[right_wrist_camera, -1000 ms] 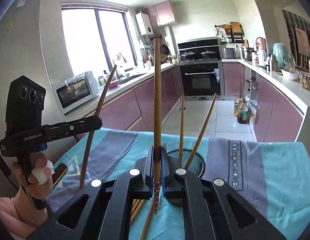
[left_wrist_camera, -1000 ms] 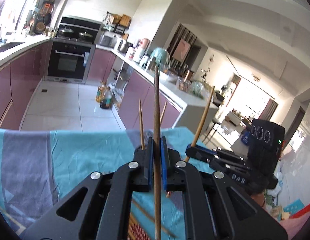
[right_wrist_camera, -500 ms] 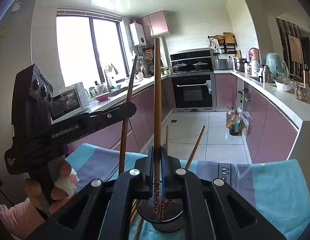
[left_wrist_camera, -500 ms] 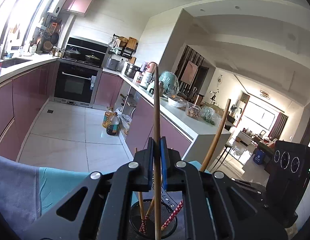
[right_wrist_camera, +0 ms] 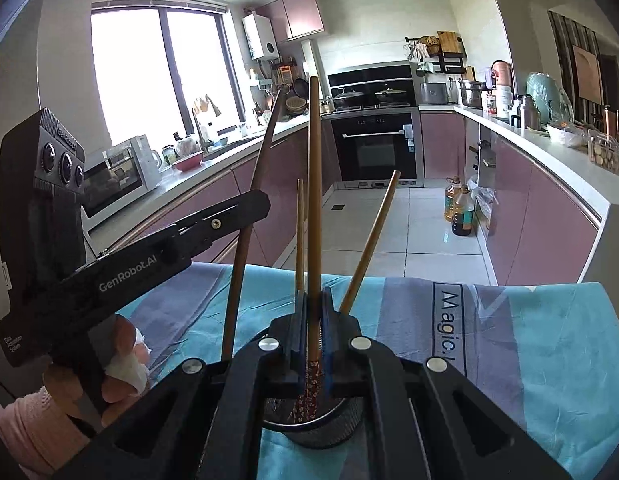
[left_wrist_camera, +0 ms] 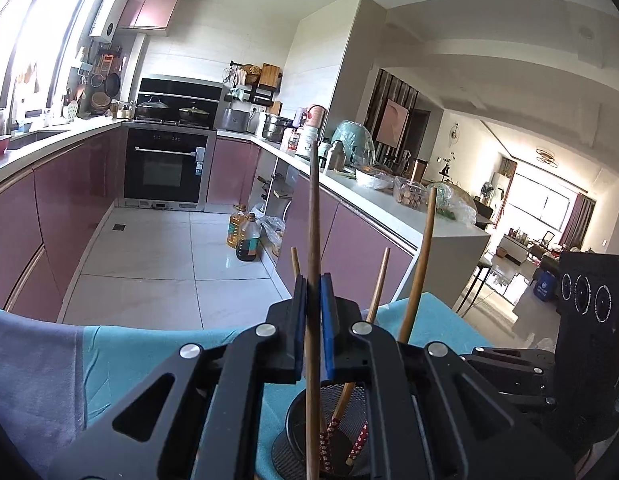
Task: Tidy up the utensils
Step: 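Lift both chopsticks upright and lower them into the mesh cup, then open the right gripper to release its chopstick while the left releases too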
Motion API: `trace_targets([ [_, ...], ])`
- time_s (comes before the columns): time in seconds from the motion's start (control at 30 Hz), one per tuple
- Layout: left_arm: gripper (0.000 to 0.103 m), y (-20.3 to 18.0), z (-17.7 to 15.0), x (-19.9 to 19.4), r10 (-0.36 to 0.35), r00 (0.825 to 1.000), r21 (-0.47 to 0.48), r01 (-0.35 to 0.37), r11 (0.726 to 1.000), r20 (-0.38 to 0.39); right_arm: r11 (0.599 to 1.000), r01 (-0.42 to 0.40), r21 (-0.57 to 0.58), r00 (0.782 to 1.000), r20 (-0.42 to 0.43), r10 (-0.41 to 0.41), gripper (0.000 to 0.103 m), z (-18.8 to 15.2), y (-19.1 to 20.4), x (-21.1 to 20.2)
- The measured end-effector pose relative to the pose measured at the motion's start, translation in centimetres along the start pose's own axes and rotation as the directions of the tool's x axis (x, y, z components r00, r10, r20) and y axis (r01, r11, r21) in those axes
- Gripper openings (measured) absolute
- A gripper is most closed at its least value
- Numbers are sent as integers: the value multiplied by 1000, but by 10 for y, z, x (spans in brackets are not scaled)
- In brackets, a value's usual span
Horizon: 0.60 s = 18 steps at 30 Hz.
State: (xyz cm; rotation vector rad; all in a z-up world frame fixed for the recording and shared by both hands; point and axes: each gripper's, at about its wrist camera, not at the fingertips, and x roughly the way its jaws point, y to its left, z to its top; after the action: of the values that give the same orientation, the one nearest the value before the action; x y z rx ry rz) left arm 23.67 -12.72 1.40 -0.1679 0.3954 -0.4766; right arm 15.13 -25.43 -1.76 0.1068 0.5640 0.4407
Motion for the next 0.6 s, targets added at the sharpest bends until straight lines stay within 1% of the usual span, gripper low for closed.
trace_targets([
  [0.1, 8, 4, 6, -4, -15, 1000, -30, 15, 999, 10, 1000, -3, 9, 1000, -5, 3, 6, -3, -2, 2],
  [0.2, 8, 6, 17, -8, -32, 998, -62, 35, 997, 47, 1000, -11, 22, 1000, 3, 11, 6, -2, -3, 0],
  [0.3, 8, 4, 24, -8, -23, 997, -71, 29, 997, 80, 999, -14, 32, 1000, 8, 14, 6, -3, -4, -1],
  [0.37, 8, 3, 24, -5, -16, 996, -71, 23, 997, 89, 999, -17, 36, 1000, 3, 17, 6, -3, -6, 1],
  [0.5, 8, -1, 16, 8, 7, 999, -40, -5, 999, 52, 999, -20, 37, 1000, -15, 20, 6, -8, -6, 5],
  [0.6, 8, -2, 9, 9, 1, 1000, -10, -1, 1000, 21, 999, -25, 44, 999, -25, 26, 6, -9, -9, 6],
])
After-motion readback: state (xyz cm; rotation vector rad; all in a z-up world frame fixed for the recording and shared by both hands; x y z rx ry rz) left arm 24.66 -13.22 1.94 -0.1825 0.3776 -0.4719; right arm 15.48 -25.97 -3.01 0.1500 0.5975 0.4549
